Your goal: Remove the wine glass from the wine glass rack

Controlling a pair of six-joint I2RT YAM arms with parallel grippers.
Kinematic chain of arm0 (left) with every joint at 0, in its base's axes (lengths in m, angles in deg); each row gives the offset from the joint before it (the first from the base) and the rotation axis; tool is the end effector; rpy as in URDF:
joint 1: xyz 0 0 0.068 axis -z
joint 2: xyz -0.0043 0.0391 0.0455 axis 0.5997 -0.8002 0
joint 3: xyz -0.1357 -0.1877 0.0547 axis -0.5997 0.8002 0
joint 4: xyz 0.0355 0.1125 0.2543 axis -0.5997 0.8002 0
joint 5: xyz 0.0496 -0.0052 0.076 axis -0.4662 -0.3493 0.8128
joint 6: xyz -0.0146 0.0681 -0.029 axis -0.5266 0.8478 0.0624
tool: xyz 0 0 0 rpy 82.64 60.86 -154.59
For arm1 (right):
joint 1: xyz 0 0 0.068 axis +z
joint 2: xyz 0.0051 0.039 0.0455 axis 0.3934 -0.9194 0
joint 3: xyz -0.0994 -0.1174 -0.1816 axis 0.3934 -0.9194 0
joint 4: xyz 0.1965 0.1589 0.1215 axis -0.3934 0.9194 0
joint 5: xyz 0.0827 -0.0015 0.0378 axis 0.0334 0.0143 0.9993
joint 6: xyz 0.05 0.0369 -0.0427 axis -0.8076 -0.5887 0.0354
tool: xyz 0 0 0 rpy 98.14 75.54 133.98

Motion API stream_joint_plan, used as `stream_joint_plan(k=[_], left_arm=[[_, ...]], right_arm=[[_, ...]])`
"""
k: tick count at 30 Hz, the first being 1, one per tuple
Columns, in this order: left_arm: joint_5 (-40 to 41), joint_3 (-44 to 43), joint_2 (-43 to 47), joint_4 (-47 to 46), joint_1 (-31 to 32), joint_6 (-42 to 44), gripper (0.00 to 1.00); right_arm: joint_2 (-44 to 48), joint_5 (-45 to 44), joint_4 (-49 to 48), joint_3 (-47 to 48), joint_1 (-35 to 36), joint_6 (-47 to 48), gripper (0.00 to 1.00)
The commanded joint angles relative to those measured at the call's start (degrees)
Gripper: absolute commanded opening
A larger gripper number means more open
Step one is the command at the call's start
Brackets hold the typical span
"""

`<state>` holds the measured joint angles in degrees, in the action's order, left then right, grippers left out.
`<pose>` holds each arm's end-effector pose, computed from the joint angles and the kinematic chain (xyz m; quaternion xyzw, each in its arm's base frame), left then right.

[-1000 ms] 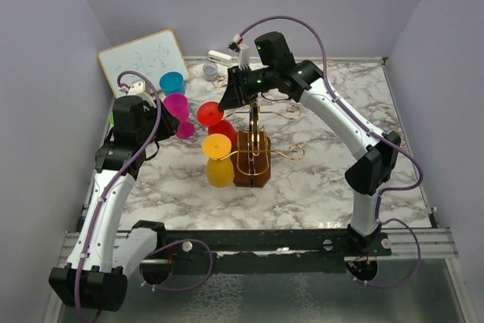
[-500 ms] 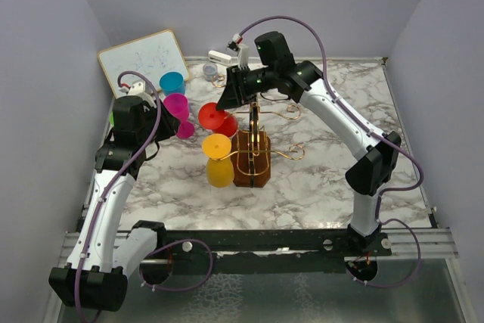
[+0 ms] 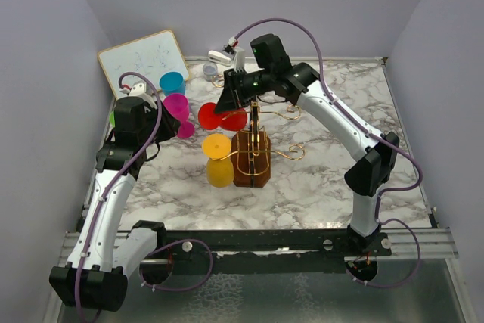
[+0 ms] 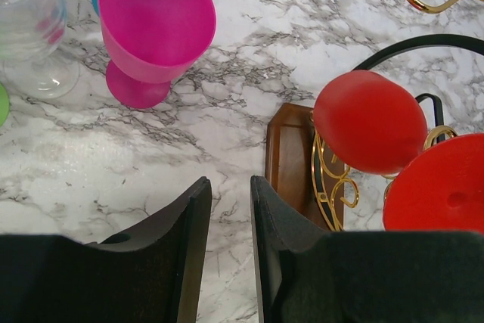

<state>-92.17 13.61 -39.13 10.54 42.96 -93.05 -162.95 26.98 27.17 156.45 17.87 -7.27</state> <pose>0.2622 -0.0374 0.3095 -0.1299 0.8442 -0.2134 0.4742 0.3152 0.3284 0.3489 -0.2978 0.7971 0.4813 0.2103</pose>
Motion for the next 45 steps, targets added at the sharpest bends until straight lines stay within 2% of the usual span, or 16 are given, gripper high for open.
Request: stream_joint_plan(k=[1,8,20,28,35,45], left_arm=[[-1.09,0.24,0.27,-1.15,-0.22,-0.10,0.31],[-1.00,-0.16,0.46,-0.71,-0.21,-0.20,0.31],[-1.50,-0.12,0.31,-0.54,-0.22,-0.84,0.31],[-1.93,-0.23,0.07,-0.89,-0.21,-1.23,0.31],[-1.45,-0.37,0.12,-0.62,-0.25,-1.20,0.31],[-2.19,-0.10,-0.45,-0.92,-0.21,-1.58,0.38]], right_arm=[[-0.67,-2.48,0.43,0.59,0.45,-0.14,0.10],[0.23,-5.77,-0.91,-1.02,0.40,-1.99,0.02],[5.80,-4.10,-8.27,-9.81,-3.56,-8.90,0.01],[6.31,-4.23,-8.48,-10.61,-5.09,-10.32,0.01],[7.83,-4.06,-12.66,-12.74,-6.73,-13.34,0.01],[8.07,-3.73,-15.98,-14.07,-7.44,-14.90,0.01]])
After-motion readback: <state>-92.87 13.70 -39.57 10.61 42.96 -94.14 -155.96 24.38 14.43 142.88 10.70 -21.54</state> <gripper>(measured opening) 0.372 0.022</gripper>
